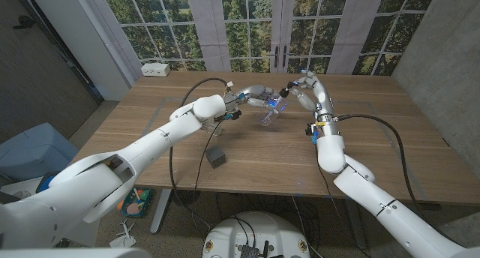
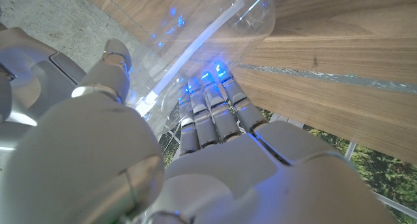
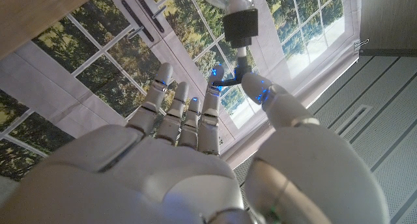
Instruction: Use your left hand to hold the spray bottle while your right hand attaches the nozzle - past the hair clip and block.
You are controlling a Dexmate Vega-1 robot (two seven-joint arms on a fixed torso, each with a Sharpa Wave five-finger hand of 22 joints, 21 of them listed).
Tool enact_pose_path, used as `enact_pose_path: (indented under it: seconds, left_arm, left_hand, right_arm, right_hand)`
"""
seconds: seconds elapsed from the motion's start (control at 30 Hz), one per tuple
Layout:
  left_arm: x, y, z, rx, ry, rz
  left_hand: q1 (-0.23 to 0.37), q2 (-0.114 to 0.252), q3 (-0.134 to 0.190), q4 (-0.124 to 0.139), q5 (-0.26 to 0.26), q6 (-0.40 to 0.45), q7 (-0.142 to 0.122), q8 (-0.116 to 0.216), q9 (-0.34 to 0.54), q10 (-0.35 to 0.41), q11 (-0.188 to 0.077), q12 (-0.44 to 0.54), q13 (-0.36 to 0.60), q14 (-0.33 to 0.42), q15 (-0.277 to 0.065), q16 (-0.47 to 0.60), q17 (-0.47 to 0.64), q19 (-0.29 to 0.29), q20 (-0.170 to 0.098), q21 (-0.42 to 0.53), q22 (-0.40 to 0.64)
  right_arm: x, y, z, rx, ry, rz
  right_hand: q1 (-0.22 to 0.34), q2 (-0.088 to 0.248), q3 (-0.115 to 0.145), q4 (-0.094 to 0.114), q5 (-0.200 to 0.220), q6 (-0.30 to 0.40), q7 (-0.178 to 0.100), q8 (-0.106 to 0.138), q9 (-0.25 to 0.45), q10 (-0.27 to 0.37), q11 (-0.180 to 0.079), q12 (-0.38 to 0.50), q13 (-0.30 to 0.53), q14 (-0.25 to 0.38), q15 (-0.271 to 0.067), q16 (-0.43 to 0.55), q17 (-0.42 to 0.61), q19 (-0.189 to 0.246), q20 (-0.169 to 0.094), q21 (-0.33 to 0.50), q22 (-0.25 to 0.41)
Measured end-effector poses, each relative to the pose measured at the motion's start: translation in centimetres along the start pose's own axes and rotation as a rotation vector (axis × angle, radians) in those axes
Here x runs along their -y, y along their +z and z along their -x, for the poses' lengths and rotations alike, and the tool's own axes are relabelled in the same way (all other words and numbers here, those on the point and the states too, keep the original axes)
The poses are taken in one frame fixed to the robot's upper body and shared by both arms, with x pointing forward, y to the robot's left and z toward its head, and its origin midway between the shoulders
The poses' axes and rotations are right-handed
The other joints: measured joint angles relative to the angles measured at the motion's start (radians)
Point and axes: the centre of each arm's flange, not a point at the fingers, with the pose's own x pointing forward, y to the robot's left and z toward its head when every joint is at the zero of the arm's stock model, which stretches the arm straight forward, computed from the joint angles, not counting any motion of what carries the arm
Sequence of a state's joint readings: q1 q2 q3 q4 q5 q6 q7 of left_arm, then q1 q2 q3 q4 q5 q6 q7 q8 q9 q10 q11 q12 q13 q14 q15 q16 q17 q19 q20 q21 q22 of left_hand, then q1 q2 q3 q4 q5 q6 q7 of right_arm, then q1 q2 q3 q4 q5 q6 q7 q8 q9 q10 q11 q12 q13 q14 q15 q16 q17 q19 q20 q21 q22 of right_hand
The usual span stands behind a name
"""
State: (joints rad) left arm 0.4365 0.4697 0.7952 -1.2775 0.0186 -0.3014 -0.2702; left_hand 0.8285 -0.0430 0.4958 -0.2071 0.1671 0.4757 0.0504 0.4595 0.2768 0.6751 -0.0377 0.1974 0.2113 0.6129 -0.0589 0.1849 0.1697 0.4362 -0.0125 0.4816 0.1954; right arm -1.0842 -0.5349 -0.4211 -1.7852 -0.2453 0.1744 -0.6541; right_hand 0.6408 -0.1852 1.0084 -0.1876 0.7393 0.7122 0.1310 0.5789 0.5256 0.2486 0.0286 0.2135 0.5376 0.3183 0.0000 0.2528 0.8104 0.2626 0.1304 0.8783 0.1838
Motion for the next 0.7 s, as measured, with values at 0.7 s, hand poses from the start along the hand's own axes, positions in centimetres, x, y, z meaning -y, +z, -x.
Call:
enact_pose_path:
  seconds: [0.7]
  left_arm:
    - [0.4, 0.5, -0.1, -0.008, 0.0, -0.007]
  left_hand:
    - [0.004, -0.004, 0.0, 0.0, 0.0, 0.0, 0.0, 0.0, 0.0, 0.0, 0.0, 0.003, 0.0, 0.0, 0.0, 0.0, 0.0, 0.0, 0.0, 0.0, 0.0]
  right_arm:
    - [0.5, 0.6, 1.2, 0.075, 0.009, -0.032]
  right_hand:
    - [0.025, 0.004, 0.026, -0.008, 0.023, 0.079, -0.017, 0.161, 0.152, 0.057, -0.011, 0.01, 0.003, 0.02, -0.027, 0.006, -0.01, -0.026, -0.025, -0.015, 0.0]
